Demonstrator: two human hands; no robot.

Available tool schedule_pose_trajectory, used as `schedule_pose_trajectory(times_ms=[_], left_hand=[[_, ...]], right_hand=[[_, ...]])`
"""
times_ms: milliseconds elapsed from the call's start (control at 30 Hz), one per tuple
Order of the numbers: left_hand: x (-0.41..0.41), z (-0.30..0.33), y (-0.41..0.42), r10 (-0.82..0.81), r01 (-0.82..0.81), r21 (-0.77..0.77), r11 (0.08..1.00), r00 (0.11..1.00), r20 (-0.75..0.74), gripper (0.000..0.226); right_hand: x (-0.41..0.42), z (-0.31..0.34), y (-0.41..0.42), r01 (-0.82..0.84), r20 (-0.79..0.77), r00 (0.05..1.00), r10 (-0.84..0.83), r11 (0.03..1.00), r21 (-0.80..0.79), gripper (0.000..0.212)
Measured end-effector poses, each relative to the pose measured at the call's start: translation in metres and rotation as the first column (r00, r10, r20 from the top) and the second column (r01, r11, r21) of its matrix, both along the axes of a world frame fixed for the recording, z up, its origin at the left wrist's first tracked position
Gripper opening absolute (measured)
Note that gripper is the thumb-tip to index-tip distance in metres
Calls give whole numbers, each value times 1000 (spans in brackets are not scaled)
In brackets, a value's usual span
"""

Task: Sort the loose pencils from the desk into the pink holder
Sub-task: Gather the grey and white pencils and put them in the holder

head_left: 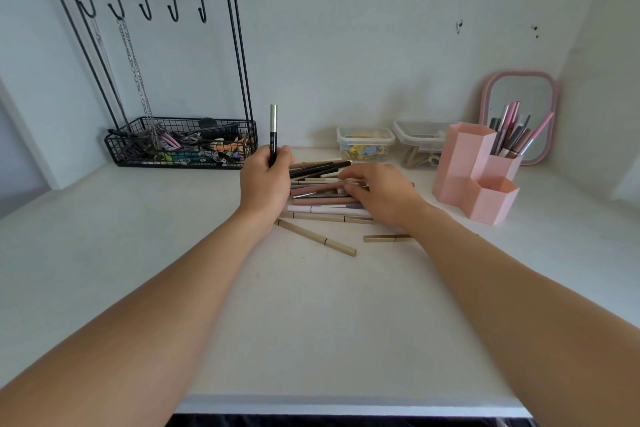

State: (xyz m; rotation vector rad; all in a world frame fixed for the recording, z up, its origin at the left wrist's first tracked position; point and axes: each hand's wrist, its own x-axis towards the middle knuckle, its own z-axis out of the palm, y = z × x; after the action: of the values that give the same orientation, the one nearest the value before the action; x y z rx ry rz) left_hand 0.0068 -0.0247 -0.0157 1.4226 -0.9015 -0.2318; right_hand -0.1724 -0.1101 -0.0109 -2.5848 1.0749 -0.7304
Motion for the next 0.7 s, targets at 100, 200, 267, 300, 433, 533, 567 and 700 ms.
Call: schedule_pose_trajectory(times_ms=[100, 200, 267, 300, 433, 533, 567, 700], left_hand=[[0, -1, -1, -4, 4, 16, 1000, 1000, 24, 31], [0, -1, -2, -16, 15, 27, 1000, 999, 44, 30], [0, -1, -2, -15, 13, 24, 1000, 999, 45, 30], [0, -1, -2, -13, 12, 27, 1000, 999, 47, 31], [-1, 0, 0, -12, 11, 27, 1000, 999, 51, 29], [-2, 1, 0, -37, 36, 23, 999, 998, 43, 26], [-3, 2, 0, -44, 43, 22, 999, 998, 45, 24], [-8, 4, 3, -67, 67, 7, 998, 995, 80, 24]], right_hand=[[-2, 2, 0, -6, 40, 999, 4, 999, 50, 24], [-2, 4, 1, -12, 87, 996, 6, 998, 69, 26], [-2, 7, 2, -6, 124, 992, -6, 995, 97, 29], [-3, 8, 2, -1, 143, 990, -15, 994, 108, 31], [-7, 12, -2, 10, 235, 970, -57, 981, 195, 29], [-8, 14, -4, 2, 218, 974, -52, 975, 224, 25], [-8, 14, -5, 3, 201, 978, -48, 975, 222, 24], [-7, 14, -5, 4, 134, 991, -29, 983, 183, 19]])
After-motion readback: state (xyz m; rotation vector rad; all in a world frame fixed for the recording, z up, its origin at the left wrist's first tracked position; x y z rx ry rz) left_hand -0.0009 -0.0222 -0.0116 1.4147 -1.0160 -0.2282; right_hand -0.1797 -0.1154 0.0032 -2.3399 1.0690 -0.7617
